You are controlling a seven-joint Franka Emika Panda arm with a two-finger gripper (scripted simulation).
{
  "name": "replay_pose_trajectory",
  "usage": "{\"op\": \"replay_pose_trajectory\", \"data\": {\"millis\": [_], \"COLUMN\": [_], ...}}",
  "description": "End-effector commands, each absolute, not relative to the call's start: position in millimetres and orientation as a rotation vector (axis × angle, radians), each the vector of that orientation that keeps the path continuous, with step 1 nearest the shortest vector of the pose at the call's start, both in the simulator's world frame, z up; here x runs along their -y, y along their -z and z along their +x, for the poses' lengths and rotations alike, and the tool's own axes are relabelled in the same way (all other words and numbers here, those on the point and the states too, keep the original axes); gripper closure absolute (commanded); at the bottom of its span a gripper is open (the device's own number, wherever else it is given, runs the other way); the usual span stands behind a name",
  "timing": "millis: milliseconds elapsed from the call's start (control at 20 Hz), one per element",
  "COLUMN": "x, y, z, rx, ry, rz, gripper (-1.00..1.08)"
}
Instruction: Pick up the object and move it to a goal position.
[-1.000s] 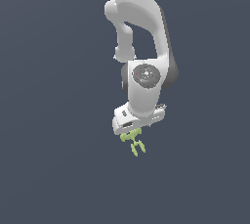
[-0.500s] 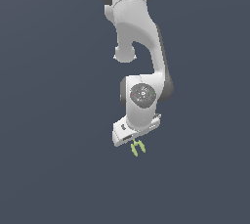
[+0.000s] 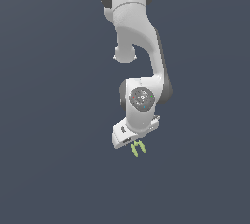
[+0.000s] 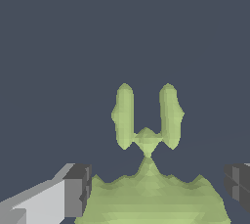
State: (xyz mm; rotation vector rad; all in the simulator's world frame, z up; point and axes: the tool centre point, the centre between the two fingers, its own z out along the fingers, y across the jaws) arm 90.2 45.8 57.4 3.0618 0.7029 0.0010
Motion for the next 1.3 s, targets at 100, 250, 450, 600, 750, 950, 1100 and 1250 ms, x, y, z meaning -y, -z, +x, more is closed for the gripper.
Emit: {"op": "replay_pose_trajectory", "data": {"millis": [100, 250, 450, 600, 750, 950, 1100, 1250], "x": [-45.7, -45.9, -45.9, -46.0, -46.0, -46.0, -46.0, -45.9], "y": [-37.8, -21.6, -11.5, -11.7, -11.7, -11.7, -11.7, -12.0], "z": [89.4, 89.0, 89.5, 90.5, 90.5, 90.5, 90.5, 90.1], "rx": [-0.705, -0.707, -0.708, -0.708, -0.708, -0.708, -0.708, -0.708], "ry": [0.001, 0.000, 0.000, 0.000, 0.000, 0.000, 0.000, 0.000], "rz": [3.062, 3.061, 3.061, 3.061, 3.061, 3.061, 3.061, 3.061], "gripper": [-0.92, -0.92, -0.92, -0.92, 1.08, 1.08, 1.08, 1.08]}}
